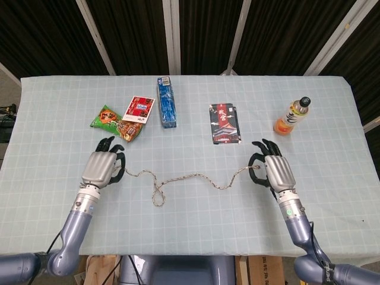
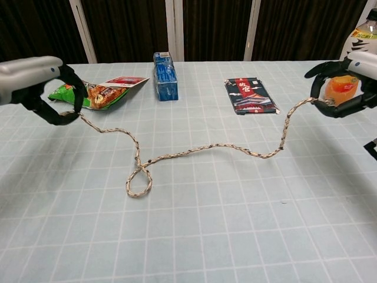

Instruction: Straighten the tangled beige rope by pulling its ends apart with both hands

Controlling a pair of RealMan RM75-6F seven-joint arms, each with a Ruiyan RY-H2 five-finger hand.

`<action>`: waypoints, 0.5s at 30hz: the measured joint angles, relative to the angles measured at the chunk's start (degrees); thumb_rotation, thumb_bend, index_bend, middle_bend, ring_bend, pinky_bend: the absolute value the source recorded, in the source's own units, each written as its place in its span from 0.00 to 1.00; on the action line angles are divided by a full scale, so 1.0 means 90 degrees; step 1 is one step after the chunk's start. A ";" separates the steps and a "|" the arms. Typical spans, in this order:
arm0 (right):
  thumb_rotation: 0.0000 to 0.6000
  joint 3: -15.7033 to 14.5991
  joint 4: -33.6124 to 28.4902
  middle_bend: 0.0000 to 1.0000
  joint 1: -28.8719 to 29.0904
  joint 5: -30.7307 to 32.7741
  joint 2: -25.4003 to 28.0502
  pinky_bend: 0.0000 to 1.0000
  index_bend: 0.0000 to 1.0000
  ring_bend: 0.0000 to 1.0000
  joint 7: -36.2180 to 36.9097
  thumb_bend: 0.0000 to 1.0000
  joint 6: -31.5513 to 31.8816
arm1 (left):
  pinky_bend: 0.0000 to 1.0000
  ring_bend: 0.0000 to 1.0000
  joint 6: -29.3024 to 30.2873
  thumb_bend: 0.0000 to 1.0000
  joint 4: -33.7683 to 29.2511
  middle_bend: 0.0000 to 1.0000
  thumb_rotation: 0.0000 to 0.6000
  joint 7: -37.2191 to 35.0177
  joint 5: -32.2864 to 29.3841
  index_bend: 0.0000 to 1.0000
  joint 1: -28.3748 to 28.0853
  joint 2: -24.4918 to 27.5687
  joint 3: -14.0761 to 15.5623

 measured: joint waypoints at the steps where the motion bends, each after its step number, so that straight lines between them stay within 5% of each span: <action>1: 1.00 0.0006 -0.0007 0.19 -0.0022 0.0008 0.0051 0.00 0.61 0.00 0.0023 0.51 0.0012 | 0.00 0.02 0.0020 0.59 -0.0049 0.26 1.00 -0.0058 0.0028 0.63 0.0035 0.0108 -0.0007; 15: 1.00 0.0114 -0.0036 0.19 -0.0480 0.0266 0.0762 0.00 0.61 0.00 0.0524 0.51 0.0252 | 0.00 0.02 0.0366 0.59 -0.0505 0.26 1.00 -0.1493 0.0615 0.64 0.0899 0.1561 0.0106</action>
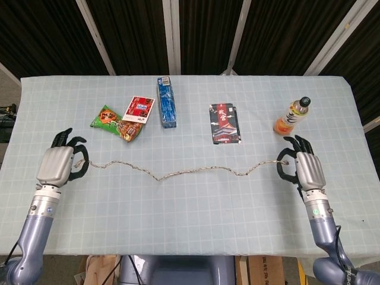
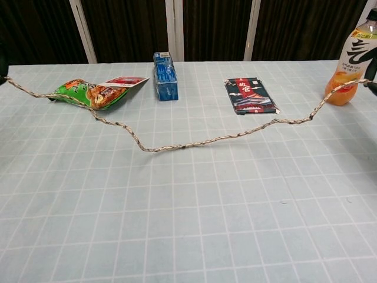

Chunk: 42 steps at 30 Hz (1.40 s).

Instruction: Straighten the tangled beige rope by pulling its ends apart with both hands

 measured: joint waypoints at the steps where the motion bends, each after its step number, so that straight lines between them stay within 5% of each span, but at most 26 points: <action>1: 1.00 -0.0004 -0.0003 0.19 -0.0031 0.0004 0.0031 0.00 0.61 0.00 0.0030 0.51 0.0011 | 0.00 0.02 0.0014 0.59 -0.0002 0.26 1.00 -0.0091 0.0044 0.64 0.0063 0.0071 0.0025; 17: 1.00 -0.0147 0.0112 0.19 -0.0389 0.0060 0.0118 0.00 0.61 0.00 0.0315 0.51 0.0150 | 0.00 0.02 0.0277 0.60 0.0397 0.26 1.00 -0.1165 0.0630 0.64 0.0859 0.0368 0.0447; 42: 1.00 -0.0178 0.0482 0.19 -0.0499 0.0148 -0.0045 0.00 0.61 0.00 0.0248 0.51 0.0062 | 0.00 0.02 0.0198 0.60 0.0888 0.26 1.00 -0.1399 0.0617 0.64 0.1149 -0.0173 0.0454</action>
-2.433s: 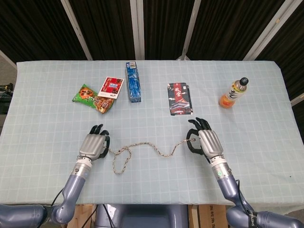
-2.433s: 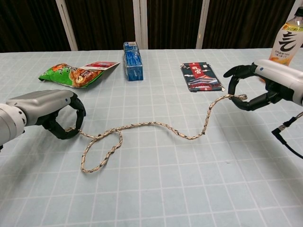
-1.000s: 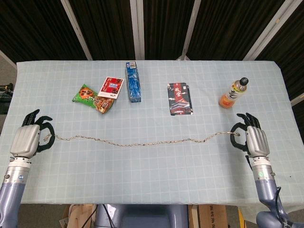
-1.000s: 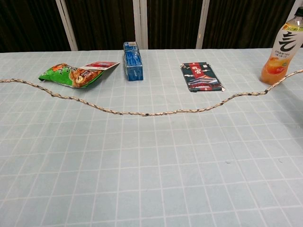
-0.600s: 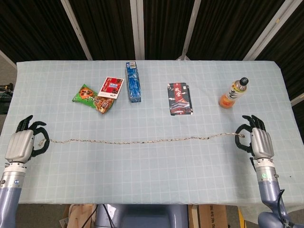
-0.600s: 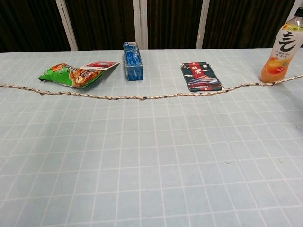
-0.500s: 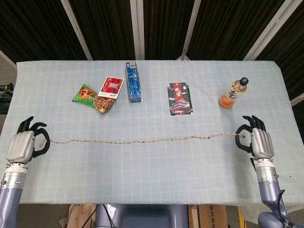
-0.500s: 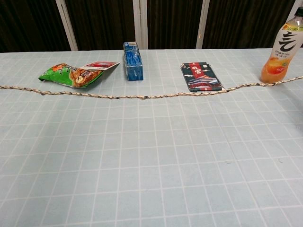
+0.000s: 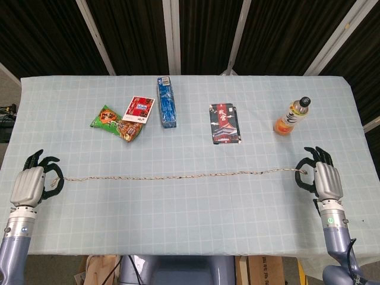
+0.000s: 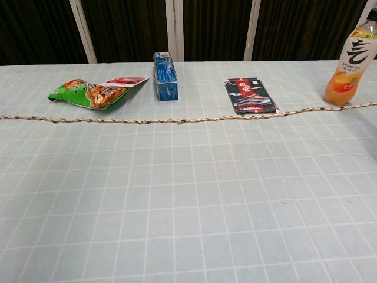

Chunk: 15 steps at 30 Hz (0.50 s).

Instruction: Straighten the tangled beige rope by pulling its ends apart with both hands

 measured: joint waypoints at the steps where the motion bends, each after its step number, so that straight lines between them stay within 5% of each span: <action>1: 1.00 -0.0001 0.0007 0.19 0.0000 0.0004 -0.0005 0.00 0.61 0.00 -0.0009 0.51 -0.0007 | 0.00 0.02 -0.0012 0.60 0.0011 0.26 1.00 0.0003 0.0001 0.64 0.0003 -0.0005 0.0001; 15: 1.00 -0.0031 0.0059 0.19 -0.0019 -0.0060 -0.0034 0.00 0.61 0.00 -0.0063 0.51 -0.0053 | 0.00 0.02 -0.0088 0.60 0.0024 0.26 1.00 0.0151 0.0008 0.64 0.0027 -0.0113 -0.0015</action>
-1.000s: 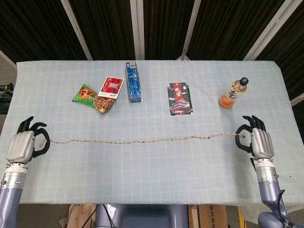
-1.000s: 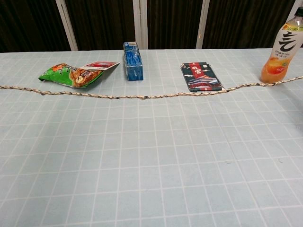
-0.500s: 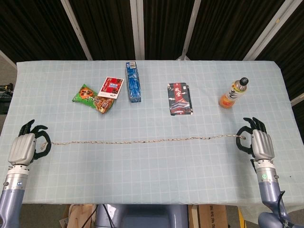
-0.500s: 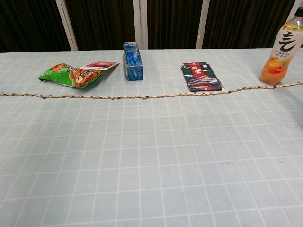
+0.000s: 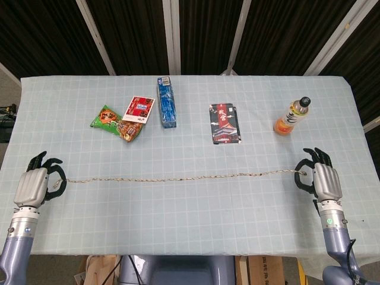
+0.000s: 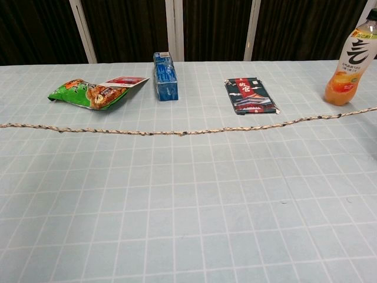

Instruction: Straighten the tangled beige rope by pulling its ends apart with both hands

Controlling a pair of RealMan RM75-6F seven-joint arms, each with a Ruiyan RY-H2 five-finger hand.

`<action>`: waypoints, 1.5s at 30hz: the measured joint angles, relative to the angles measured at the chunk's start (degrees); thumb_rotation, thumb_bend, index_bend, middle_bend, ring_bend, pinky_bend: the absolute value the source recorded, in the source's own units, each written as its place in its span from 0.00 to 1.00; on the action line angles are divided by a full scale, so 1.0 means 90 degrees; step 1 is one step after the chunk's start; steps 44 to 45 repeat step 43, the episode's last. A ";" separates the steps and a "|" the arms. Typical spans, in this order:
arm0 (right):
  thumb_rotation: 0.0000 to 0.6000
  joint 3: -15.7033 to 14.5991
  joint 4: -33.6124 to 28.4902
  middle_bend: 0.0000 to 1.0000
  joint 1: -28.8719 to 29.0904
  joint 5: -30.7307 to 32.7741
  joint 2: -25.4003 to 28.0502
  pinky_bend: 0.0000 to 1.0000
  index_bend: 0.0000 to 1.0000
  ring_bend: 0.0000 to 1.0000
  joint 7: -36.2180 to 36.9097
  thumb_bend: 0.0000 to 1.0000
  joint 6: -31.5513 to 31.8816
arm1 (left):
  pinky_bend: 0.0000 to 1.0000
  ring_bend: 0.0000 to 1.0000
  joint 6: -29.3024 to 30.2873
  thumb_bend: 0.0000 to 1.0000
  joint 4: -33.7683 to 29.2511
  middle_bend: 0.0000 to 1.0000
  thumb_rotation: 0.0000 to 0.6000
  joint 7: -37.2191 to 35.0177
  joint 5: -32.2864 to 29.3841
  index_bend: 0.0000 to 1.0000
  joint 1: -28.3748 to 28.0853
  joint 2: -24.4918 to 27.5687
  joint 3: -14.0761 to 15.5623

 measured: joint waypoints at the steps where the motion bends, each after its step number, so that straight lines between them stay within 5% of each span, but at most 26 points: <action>1: 1.00 -0.0003 0.0002 0.19 -0.0002 -0.0009 -0.0002 0.00 0.61 0.00 -0.0004 0.51 0.0004 | 0.00 0.02 0.0004 0.60 -0.0003 0.26 1.00 0.0001 0.0005 0.64 0.0003 -0.0001 -0.0001; 16: 1.00 -0.0013 0.0203 0.19 -0.0030 0.0143 -0.0057 0.00 0.61 0.00 -0.0122 0.51 -0.0095 | 0.00 0.02 -0.0138 0.59 0.0156 0.26 1.00 0.0151 -0.0031 0.64 0.0038 -0.0068 0.0061; 19: 1.00 -0.0014 0.0240 0.19 -0.0030 0.0185 -0.0066 0.00 0.58 0.00 -0.0161 0.51 -0.0129 | 0.00 0.02 -0.0185 0.51 0.0217 0.21 1.00 0.0200 -0.0052 0.59 0.0032 -0.0112 0.0081; 26: 1.00 -0.0063 0.0238 0.07 -0.0023 0.0295 -0.0012 0.00 0.07 0.00 -0.0373 0.51 -0.0261 | 0.00 0.00 -0.0424 0.23 0.0313 0.09 1.00 0.0402 -0.0109 0.40 -0.0018 -0.0148 0.0182; 28: 1.00 -0.0089 0.0232 0.04 -0.0016 0.0327 0.0010 0.00 0.01 0.00 -0.0475 0.51 -0.0305 | 0.00 0.00 -0.0476 0.21 0.0299 0.07 1.00 0.0453 -0.0124 0.36 -0.0029 -0.0113 0.0208; 45: 1.00 -0.0028 -0.0118 0.00 -0.0099 0.0451 0.0162 0.00 0.00 0.00 -0.0696 0.44 -0.0072 | 0.00 0.00 -0.0253 0.10 0.0059 0.00 1.00 0.0122 0.0109 0.11 0.0177 0.0203 0.0224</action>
